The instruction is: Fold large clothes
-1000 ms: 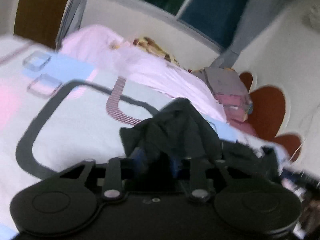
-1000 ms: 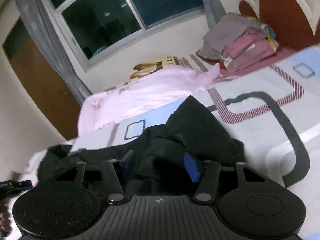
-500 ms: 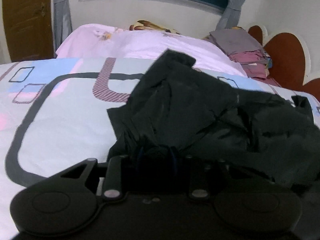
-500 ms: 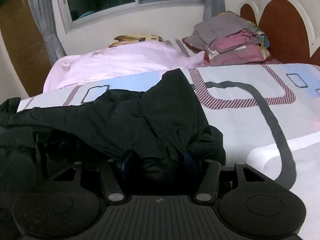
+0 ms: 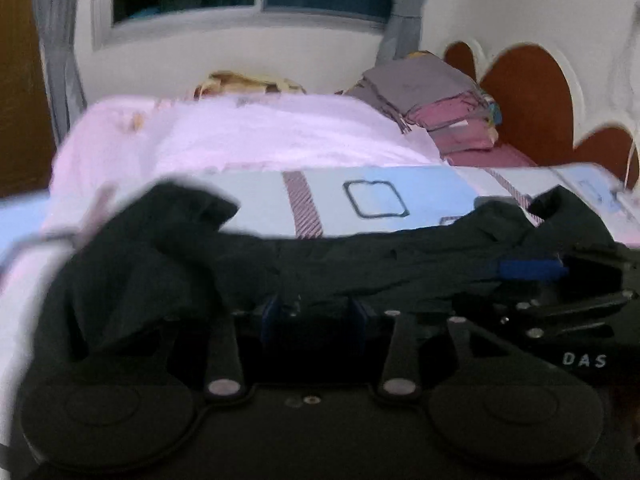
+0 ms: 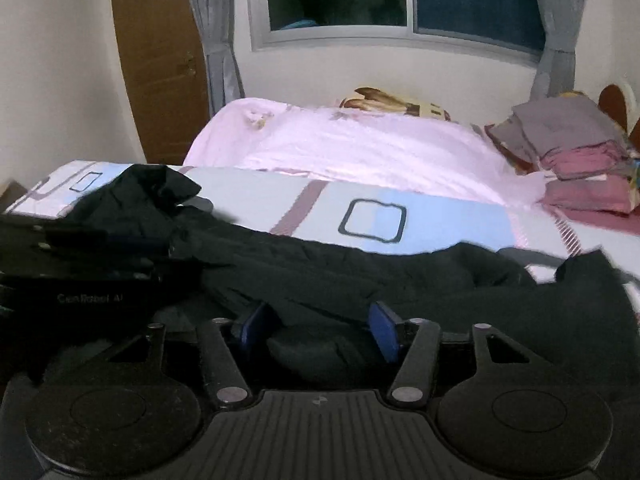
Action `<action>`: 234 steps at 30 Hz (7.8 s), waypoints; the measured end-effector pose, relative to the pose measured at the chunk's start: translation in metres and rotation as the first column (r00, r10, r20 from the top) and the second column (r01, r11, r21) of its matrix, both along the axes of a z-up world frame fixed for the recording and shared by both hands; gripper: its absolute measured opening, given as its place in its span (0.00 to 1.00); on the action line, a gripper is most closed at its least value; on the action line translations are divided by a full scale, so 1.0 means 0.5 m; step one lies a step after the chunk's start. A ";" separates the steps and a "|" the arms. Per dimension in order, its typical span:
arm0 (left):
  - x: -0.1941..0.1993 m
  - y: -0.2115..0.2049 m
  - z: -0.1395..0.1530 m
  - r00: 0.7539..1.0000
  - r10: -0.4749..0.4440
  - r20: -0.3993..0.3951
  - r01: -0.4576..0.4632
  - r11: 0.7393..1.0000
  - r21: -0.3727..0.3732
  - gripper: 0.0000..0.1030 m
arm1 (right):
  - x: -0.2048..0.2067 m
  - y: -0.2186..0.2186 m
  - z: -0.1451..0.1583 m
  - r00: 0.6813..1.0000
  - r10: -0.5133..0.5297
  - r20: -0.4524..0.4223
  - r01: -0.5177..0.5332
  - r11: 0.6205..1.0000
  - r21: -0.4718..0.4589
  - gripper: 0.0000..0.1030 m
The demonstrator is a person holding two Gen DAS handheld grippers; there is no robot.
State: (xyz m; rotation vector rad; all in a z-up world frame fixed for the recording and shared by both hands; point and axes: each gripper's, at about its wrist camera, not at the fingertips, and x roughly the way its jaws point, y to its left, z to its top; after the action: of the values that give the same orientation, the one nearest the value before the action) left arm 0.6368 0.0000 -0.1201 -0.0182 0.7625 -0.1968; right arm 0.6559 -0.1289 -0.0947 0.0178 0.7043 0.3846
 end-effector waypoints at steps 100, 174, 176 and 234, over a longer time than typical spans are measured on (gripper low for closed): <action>-0.575 -0.027 0.030 0.926 0.351 0.140 -0.341 0.936 -0.089 0.81 | -0.468 -0.121 0.030 0.989 -0.119 0.088 0.117 0.993 0.026 0.55; -0.451 0.177 -0.101 0.821 0.571 -0.025 -0.484 0.672 -0.560 0.34 | -0.351 -0.012 0.027 0.965 -0.243 0.103 0.222 0.958 0.184 0.03; -0.455 0.174 -0.100 0.826 0.563 -0.011 -0.474 0.684 -0.554 0.33 | -0.338 -0.004 0.020 0.974 -0.219 0.062 0.205 0.962 0.181 0.03; -0.349 -0.522 0.043 0.952 -0.273 0.139 0.279 0.960 -0.031 0.23 | -0.399 -0.487 0.077 0.916 -0.365 -0.167 0.380 0.653 0.655 0.59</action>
State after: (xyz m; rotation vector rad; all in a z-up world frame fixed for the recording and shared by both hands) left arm 0.4621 -0.2610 -0.0987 0.0539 0.6243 -0.4798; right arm 0.4562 -0.3726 -0.0562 0.8663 0.5260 0.2211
